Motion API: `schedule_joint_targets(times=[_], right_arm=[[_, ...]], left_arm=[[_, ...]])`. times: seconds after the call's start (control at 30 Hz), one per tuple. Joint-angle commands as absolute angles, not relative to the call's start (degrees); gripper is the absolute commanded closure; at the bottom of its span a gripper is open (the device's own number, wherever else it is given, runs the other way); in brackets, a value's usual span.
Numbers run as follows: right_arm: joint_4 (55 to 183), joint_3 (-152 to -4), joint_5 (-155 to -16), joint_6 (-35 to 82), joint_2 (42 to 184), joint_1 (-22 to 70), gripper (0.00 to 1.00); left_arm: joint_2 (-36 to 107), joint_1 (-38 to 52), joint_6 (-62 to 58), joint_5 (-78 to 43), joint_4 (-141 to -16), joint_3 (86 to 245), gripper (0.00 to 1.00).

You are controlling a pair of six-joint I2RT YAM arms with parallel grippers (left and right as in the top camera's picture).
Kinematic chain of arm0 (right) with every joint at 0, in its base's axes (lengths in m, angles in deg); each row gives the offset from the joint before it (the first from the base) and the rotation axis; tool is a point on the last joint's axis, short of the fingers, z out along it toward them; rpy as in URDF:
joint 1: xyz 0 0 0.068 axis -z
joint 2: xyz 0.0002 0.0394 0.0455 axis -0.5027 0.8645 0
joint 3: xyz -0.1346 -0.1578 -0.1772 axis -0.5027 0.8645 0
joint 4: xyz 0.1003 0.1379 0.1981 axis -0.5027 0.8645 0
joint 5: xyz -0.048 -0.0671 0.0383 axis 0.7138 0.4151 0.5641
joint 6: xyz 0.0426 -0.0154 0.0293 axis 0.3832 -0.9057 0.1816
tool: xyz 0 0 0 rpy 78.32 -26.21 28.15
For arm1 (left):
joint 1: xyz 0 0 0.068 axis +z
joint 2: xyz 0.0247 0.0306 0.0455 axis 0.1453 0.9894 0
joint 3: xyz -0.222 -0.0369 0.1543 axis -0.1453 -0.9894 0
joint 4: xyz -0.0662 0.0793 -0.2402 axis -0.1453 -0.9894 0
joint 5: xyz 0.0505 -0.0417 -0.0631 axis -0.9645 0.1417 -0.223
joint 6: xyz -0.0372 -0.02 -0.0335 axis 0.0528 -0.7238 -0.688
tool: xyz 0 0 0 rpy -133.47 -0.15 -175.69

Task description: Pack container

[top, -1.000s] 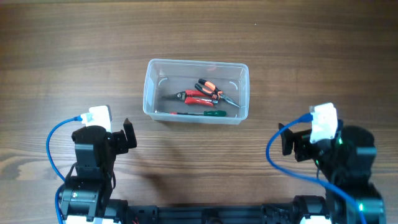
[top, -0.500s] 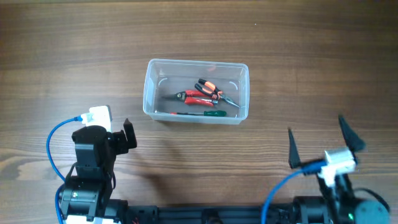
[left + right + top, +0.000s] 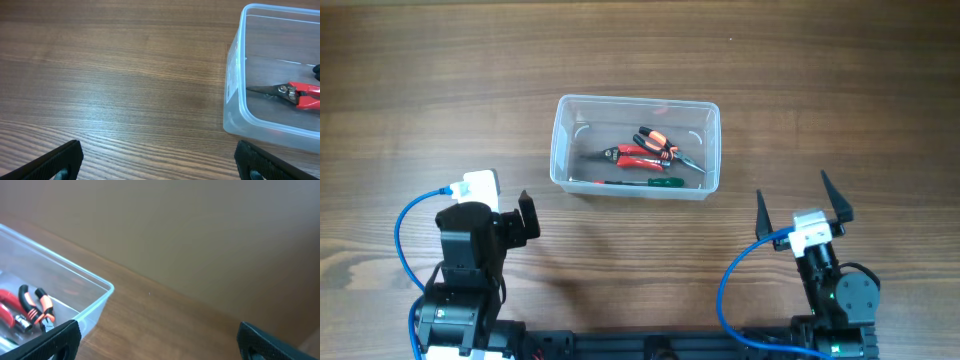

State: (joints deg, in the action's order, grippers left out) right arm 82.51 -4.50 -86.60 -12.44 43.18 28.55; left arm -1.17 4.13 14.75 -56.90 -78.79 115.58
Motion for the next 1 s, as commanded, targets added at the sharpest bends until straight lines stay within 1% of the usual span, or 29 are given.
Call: schedule_joint_targets(times=[0.0, 0.13, 0.97], right_arm=[[82.82, -4.47, -80.13, -3.35, 42.31, 28.31, 0.00], [86.21, -4.47, -80.13, -3.66, 42.42, 28.31, 0.00], [86.23, -4.47, -80.26, -3.68, 42.97, 28.31, 0.00]], left_arm=[[-1.26, 3.97, 14.20, -57.38, -78.59, 115.38, 0.00], [-1.26, 3.97, 14.20, -57.38, -78.59, 115.38, 0.00], [-1.26, 3.97, 14.20, -57.38, -78.59, 115.38, 0.00]])
